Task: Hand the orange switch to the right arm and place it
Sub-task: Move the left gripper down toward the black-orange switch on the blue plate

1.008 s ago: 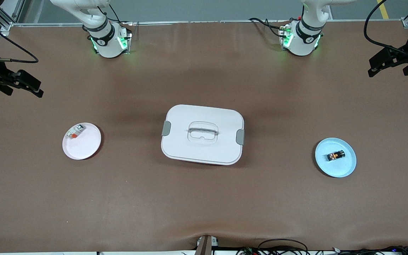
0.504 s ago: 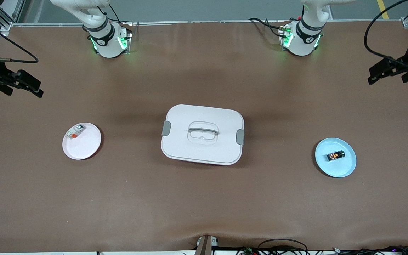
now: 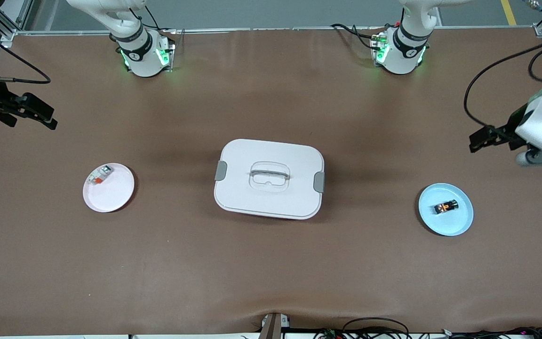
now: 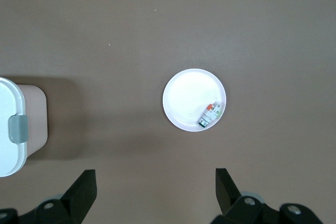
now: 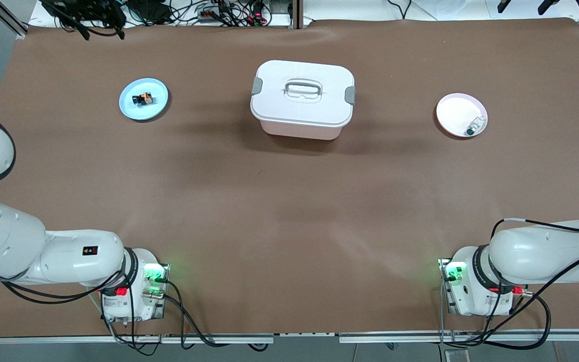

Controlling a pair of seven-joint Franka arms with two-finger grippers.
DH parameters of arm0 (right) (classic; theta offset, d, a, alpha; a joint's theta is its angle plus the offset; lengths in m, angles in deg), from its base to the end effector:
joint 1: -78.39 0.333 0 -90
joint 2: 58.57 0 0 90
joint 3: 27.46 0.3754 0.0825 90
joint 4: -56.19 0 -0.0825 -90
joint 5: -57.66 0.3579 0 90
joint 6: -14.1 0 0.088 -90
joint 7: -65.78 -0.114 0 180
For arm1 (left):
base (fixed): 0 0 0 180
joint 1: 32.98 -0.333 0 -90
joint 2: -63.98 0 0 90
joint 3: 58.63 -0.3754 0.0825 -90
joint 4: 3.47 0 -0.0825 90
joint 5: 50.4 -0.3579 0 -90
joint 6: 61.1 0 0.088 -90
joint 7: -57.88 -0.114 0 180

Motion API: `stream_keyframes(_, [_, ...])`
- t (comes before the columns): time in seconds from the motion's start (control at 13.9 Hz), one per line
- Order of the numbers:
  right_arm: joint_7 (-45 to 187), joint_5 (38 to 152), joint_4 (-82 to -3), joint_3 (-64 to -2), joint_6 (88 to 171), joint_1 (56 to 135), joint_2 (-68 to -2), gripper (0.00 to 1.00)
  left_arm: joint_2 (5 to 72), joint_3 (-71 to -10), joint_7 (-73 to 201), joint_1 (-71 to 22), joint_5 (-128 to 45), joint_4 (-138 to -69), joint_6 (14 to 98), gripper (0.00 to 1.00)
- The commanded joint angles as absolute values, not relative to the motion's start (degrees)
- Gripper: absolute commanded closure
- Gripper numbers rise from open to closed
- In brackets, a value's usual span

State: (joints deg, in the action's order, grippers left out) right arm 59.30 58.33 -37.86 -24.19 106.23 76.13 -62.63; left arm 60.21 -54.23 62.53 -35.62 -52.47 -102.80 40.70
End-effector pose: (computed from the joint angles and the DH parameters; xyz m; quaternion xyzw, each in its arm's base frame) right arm 0.5057 0.0116 0.6852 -0.9987 0.0479 -0.0183 0.0050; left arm 0.5595 -0.0124 0.5856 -0.9996 -0.0214 0.0104 0.0157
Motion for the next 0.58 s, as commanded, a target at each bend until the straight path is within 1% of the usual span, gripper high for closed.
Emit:
stream_keyframes(0.0, [58.83, 57.83, -36.45, -23.94, 105.33, 75.76, -62.0, 0.0, 56.61, -54.06, 62.19, -36.06, -53.57, -102.53, 44.53, 0.0])
stream_keyframes(0.29, [58.74, 57.83, -36.45, -23.85, 105.33, 75.84, -61.91, 0.0, 51.42, -54.06, 62.1, -37.37, -53.65, -101.56, 49.28, 0.0])
stream_keyframes(0.5, [58.66, 57.83, -36.45, -23.94, 105.24, 75.84, -62.0, 0.0, 47.99, -54.06, 62.1, -37.46, -57.07, -99.19, 49.73, 0.0])
